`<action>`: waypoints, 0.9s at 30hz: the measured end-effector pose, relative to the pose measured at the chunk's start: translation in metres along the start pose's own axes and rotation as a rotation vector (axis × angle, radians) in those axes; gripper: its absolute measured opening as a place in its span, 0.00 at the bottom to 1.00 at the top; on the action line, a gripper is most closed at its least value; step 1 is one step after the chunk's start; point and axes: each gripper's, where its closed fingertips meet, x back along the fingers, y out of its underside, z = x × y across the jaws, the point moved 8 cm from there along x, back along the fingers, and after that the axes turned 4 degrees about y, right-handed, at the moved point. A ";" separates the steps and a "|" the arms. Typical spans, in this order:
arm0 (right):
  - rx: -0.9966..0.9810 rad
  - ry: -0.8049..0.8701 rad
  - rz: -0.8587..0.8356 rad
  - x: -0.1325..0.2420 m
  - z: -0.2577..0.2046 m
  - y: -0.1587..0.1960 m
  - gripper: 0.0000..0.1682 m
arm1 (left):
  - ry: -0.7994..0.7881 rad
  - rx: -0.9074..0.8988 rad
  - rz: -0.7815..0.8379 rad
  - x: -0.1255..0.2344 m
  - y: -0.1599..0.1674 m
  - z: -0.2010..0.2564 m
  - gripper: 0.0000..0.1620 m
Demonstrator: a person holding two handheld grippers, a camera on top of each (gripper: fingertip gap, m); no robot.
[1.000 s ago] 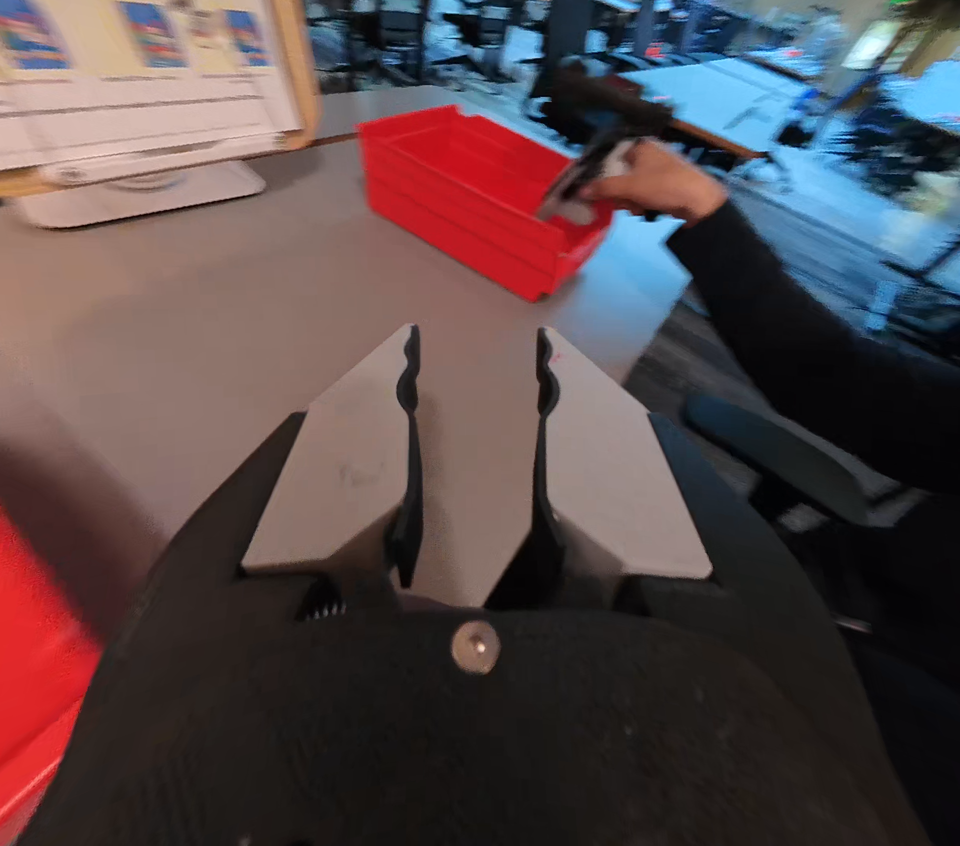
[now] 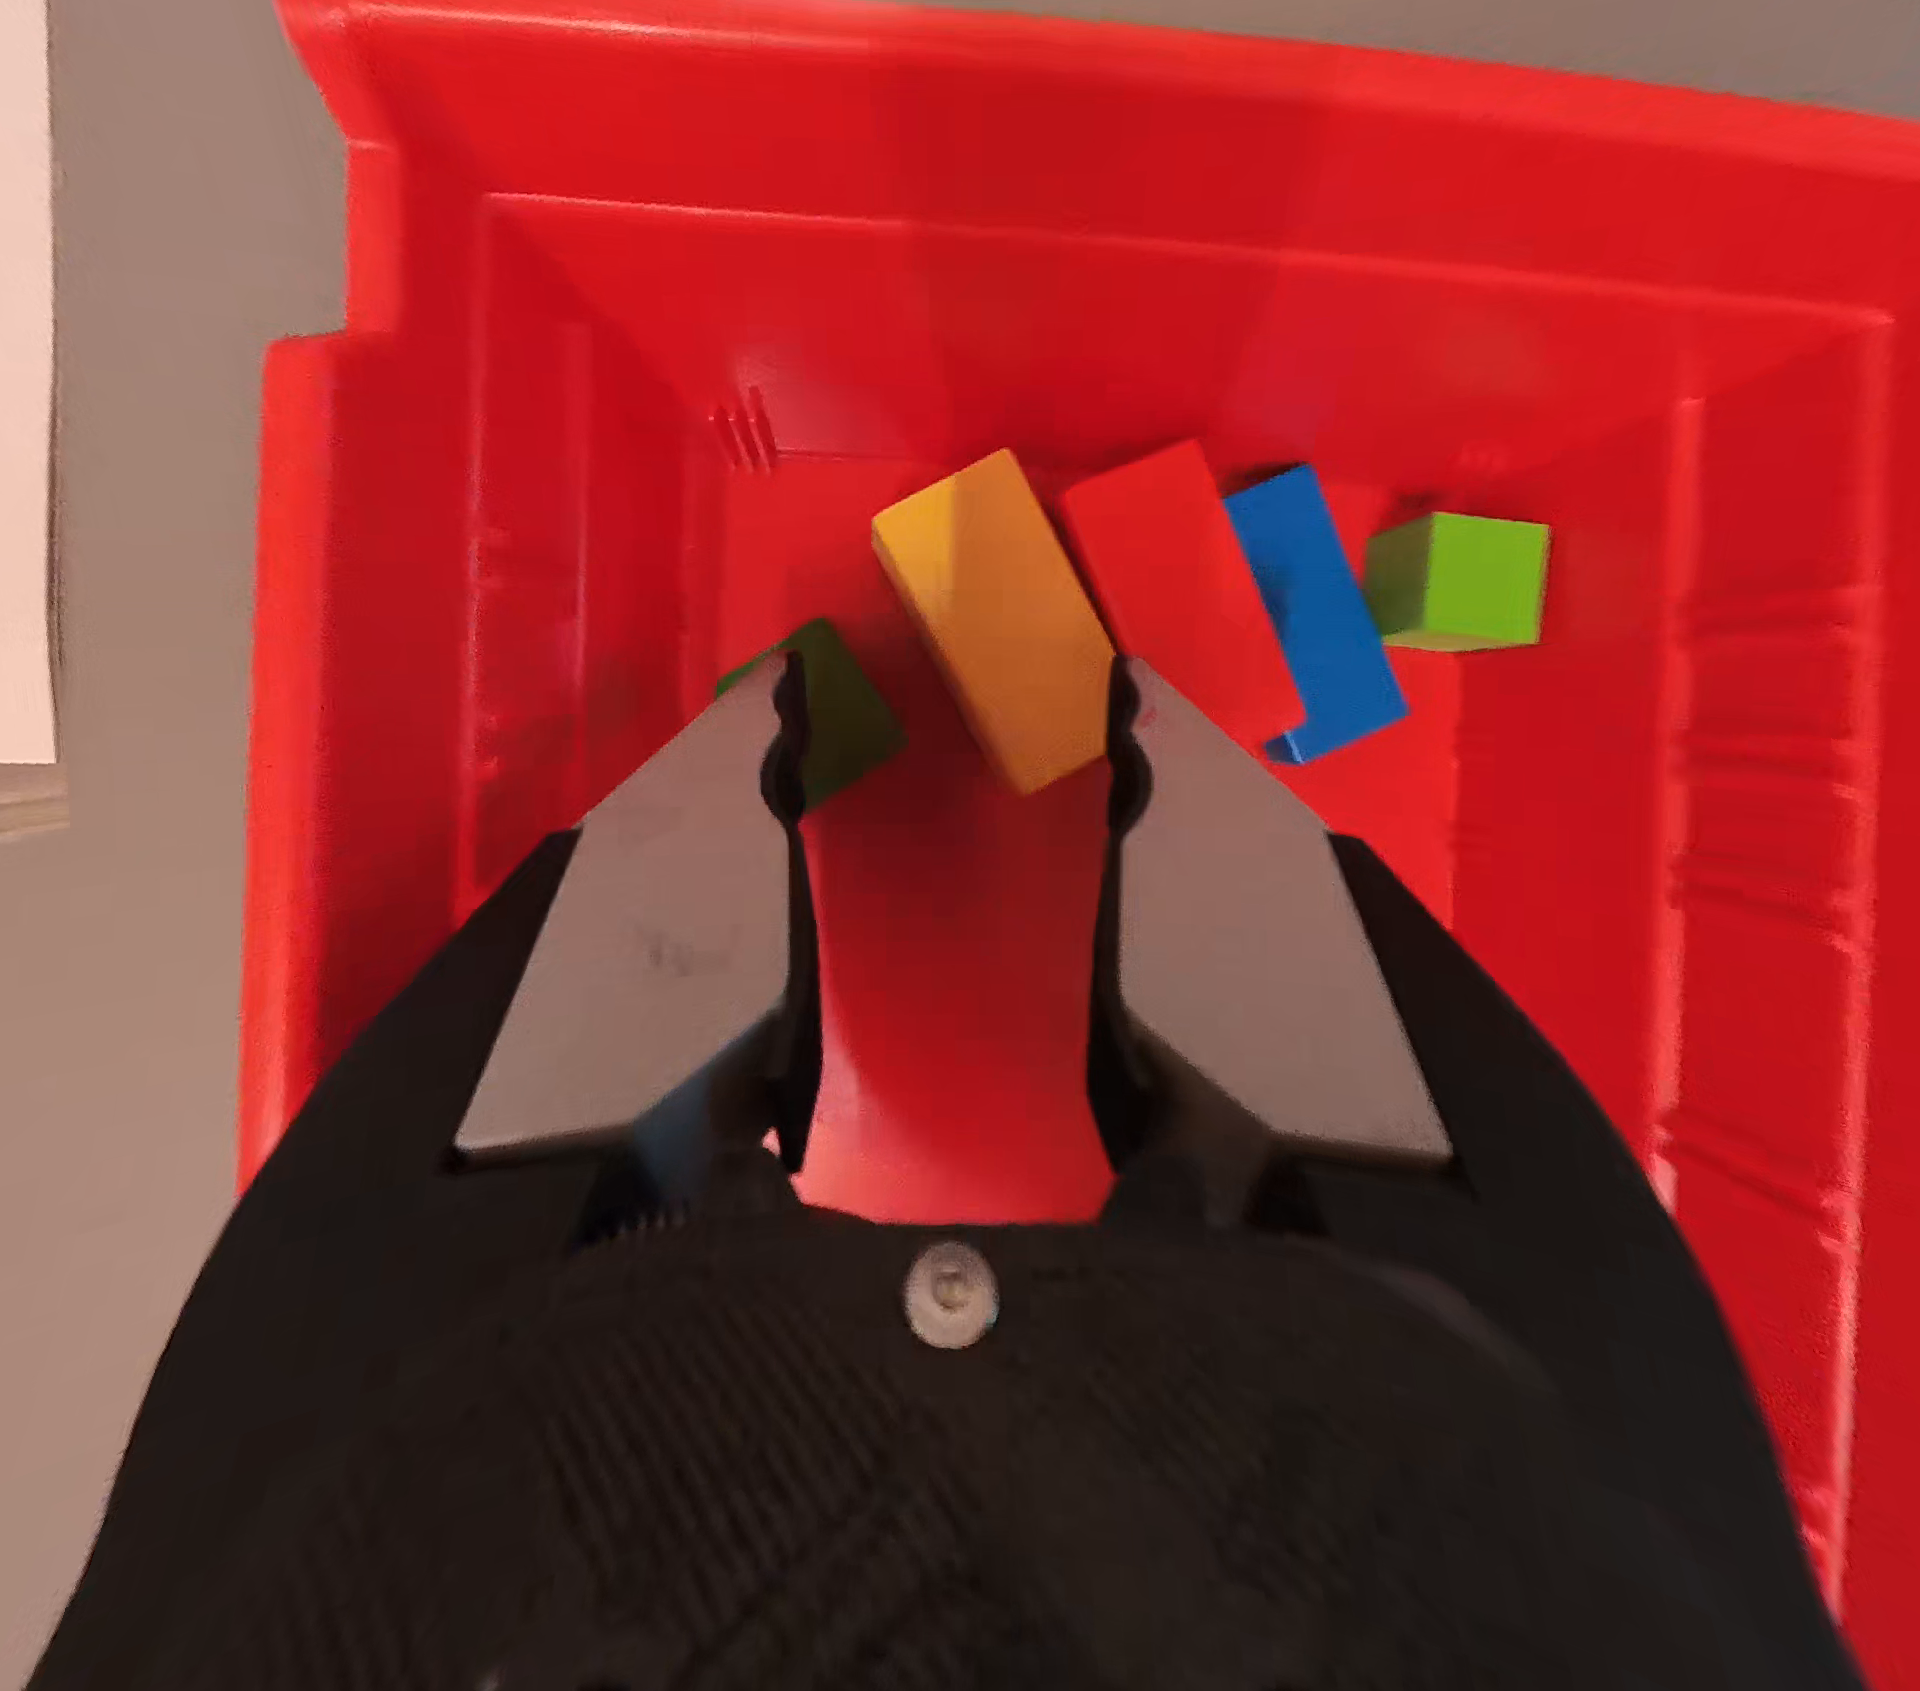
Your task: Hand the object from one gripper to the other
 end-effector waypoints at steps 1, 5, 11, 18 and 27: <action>0.001 0.002 0.011 0.001 0.001 0.001 0.16 | -0.002 -0.003 -0.008 -0.004 -0.002 0.001 0.36; 0.015 -0.001 0.039 0.007 0.007 0.007 0.17 | -0.050 -0.009 -0.034 -0.008 -0.013 0.002 0.34; 0.022 0.019 0.069 0.023 0.022 0.015 0.18 | -0.142 0.005 -0.112 -0.022 -0.013 0.000 0.34; -0.008 0.006 0.117 0.034 0.034 0.015 0.18 | -0.182 -0.056 -0.182 -0.032 -0.008 0.008 0.22; 0.022 -0.095 0.142 0.037 0.018 0.012 0.19 | -0.144 -0.217 -0.038 -0.009 -0.011 0.022 0.21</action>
